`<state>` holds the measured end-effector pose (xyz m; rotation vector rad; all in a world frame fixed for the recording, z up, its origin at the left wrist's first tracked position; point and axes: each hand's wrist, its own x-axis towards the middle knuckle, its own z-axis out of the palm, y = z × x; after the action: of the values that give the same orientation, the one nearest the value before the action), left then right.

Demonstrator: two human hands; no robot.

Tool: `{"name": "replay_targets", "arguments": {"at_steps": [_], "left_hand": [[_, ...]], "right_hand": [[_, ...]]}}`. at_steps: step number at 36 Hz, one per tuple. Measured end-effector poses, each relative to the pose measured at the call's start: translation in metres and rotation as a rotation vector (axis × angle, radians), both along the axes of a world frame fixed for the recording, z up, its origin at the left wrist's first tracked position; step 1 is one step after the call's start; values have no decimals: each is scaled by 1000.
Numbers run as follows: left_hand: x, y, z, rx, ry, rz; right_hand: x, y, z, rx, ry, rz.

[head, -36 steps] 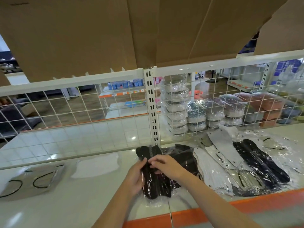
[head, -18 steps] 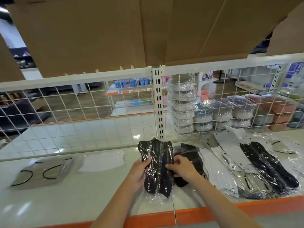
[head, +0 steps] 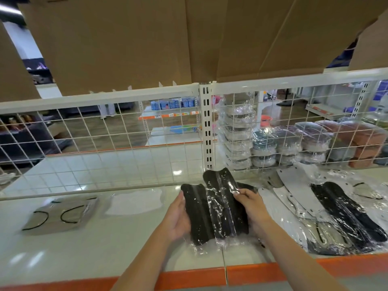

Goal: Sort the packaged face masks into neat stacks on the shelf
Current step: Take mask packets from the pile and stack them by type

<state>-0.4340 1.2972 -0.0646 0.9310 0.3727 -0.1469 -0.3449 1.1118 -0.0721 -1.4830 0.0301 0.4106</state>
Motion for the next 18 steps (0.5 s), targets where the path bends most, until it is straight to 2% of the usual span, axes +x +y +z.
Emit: {"name": "replay_targets", "arguments": {"at_steps": [6,11,13,16,18], "left_hand": [[6,-13,0,22,-58,-92],[8,-20,0,357,-35,-163],[8,-17,2,506,-16,-193],[8,-13,10,730,18,-328],[9,-9,15,830,37,-443]], "right_hand": [[-13,17,-3,-105,-26,67],[-17,30,-7,-94,-5,34],[-15,29,-6,-205,-116,51],[-9,23,-6,-511,-432,128],[-5,19,-6,-633,-632,236]]}}
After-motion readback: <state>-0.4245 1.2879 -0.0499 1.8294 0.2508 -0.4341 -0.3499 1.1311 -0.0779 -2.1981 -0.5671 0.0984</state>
